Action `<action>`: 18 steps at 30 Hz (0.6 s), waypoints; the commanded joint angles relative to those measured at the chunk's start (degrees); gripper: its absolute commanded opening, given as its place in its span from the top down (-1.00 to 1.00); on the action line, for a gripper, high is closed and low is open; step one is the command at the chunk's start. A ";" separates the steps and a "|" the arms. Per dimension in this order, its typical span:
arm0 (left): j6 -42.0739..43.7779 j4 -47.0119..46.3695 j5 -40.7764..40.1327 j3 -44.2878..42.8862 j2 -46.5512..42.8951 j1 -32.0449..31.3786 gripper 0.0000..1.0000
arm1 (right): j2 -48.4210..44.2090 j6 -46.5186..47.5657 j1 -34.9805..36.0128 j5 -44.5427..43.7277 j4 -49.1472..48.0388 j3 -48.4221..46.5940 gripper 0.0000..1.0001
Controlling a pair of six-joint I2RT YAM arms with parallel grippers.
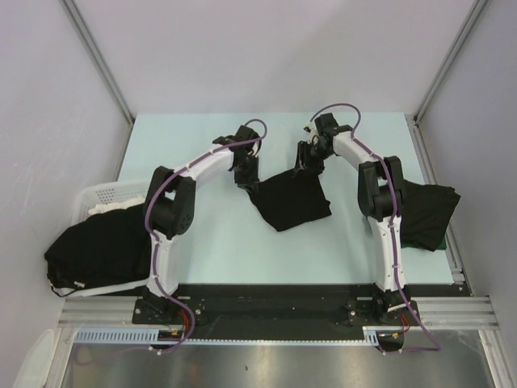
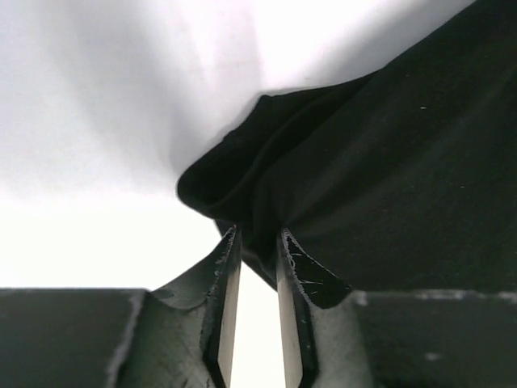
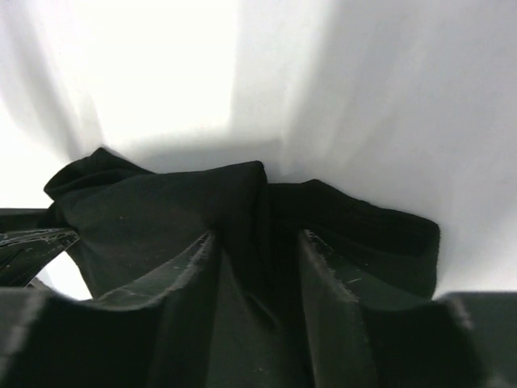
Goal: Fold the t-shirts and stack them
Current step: Fold the long partially folded tshirt into a neat square
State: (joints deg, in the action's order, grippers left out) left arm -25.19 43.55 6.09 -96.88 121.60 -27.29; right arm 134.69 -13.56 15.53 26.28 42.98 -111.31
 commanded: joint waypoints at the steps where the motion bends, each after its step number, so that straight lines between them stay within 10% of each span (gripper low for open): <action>1: 0.84 1.62 -3.44 -2.87 -0.14 1.10 0.42 | -1.71 0.11 -0.06 -3.34 -0.62 -2.78 -0.02; 10: 2.43 5.23 -6.00 -10.52 -2.59 1.36 0.36 | -8.91 0.47 -1.29 -6.77 -0.97 -4.01 -0.50; 11: 2.86 5.49 -6.00 -10.87 -2.77 1.36 0.36 | -9.53 0.73 -1.38 -7.73 -0.88 -3.75 -0.99; 18: 3.66 5.06 -1.61 -12.81 -4.97 1.27 0.35 | -18.22 3.62 0.81 -20.97 1.92 -1.20 -0.99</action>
State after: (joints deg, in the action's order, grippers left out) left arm -23.24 48.56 1.61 -107.72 121.27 -26.24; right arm 125.19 -12.91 14.31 16.69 43.07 -112.60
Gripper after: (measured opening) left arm 0.322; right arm 0.994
